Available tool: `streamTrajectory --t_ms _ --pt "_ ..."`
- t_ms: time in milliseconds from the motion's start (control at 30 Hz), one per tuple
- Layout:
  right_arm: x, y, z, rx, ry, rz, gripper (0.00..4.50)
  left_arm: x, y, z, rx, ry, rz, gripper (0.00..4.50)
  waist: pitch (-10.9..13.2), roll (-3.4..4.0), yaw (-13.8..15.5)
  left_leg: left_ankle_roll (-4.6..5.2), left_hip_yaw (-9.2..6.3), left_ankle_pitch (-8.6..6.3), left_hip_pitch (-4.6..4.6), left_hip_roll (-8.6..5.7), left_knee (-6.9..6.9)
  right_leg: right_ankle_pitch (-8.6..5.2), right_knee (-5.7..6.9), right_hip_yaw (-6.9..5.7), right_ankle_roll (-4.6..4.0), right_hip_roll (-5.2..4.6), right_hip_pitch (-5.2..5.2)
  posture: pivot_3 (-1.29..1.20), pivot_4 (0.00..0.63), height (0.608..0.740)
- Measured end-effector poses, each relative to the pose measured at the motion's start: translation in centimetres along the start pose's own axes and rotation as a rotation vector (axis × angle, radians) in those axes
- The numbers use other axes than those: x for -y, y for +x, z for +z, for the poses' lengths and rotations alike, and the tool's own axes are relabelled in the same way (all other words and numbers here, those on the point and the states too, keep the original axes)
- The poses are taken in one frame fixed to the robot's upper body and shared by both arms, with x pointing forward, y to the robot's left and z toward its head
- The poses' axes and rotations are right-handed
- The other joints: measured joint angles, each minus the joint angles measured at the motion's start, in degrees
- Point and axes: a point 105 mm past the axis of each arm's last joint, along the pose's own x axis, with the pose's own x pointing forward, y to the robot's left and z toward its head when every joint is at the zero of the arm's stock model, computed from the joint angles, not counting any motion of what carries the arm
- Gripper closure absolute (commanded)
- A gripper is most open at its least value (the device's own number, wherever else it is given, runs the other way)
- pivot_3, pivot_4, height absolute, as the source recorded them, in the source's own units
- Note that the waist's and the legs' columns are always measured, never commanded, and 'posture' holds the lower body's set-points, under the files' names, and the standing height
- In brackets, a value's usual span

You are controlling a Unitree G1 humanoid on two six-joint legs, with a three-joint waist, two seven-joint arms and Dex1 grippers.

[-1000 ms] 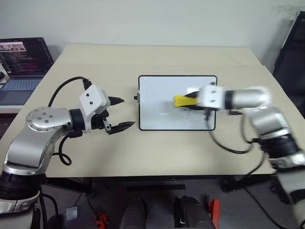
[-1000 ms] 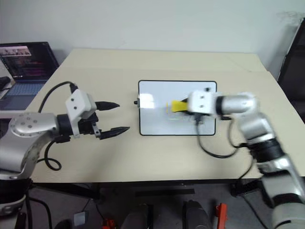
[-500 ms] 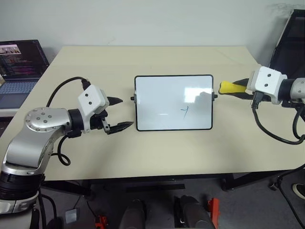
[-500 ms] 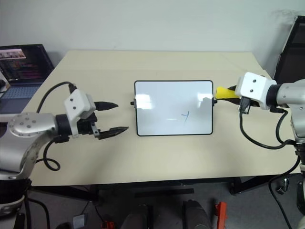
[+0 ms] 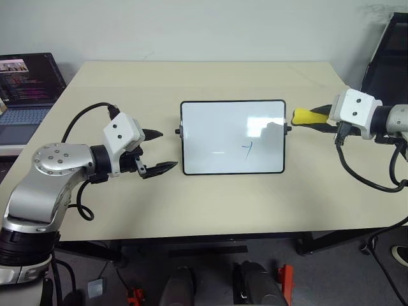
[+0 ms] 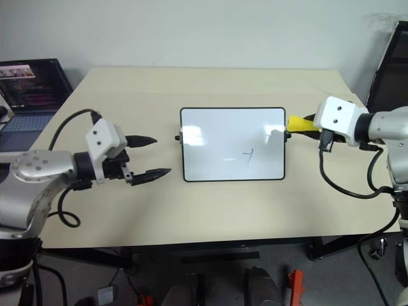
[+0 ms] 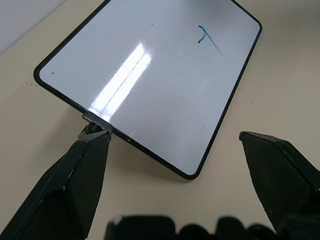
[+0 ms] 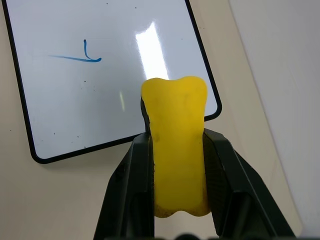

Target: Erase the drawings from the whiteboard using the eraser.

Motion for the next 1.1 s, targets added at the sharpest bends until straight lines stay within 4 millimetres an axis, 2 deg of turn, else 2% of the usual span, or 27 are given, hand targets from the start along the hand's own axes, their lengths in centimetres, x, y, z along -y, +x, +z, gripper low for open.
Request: streamTrajectory --t_ms 467,667,800,900,1100 --pt "-0.2 0.4 0.4 0.030 0.017 0.006 3.51 0.0 0.0 0.0 0.000 0.000 -0.001 0.00 0.00 0.00 -0.03 0.00 0.00 0.00 0.01 0.01 0.01 0.01 0.02 0.00 0.00 0.00 0.00 0.00 0.150 0.740" --pt "-2.3 3.9 3.8 0.216 0.093 0.052 3.51 0.1 0.2 0.1 0.002 0.004 -0.009 0.00 0.00 0.00 -0.23 0.00 -0.03 0.00 0.00 0.01 0.06 0.02 0.10 0.00 0.02 0.03 0.00 0.00 0.150 0.740" --pt "-2.9 6.0 5.8 0.315 0.142 0.047 3.51 0.1 0.3 0.3 0.007 0.006 -0.010 0.00 0.00 0.00 -0.13 0.00 -0.04 0.00 -0.01 0.00 0.07 0.03 0.07 -0.01 0.04 0.02 0.01 0.00 0.150 0.740" --pt "-3.1 7.5 5.7 0.344 0.214 0.019 3.51 0.2 0.5 0.2 0.013 0.000 -0.014 0.00 -0.01 -0.01 -0.03 0.00 -0.06 0.00 0.00 0.00 0.08 0.04 0.08 -0.02 0.04 0.02 0.03 0.00 0.150 0.740" --pt "-3.9 10.4 3.9 0.294 0.270 -0.032 3.51 0.3 0.6 0.1 0.014 -0.006 -0.021 0.00 0.00 0.00 -0.05 0.00 -0.05 0.00 -0.01 -0.01 0.08 0.05 0.09 -0.01 0.03 0.03 0.02 0.00 0.150 0.740"
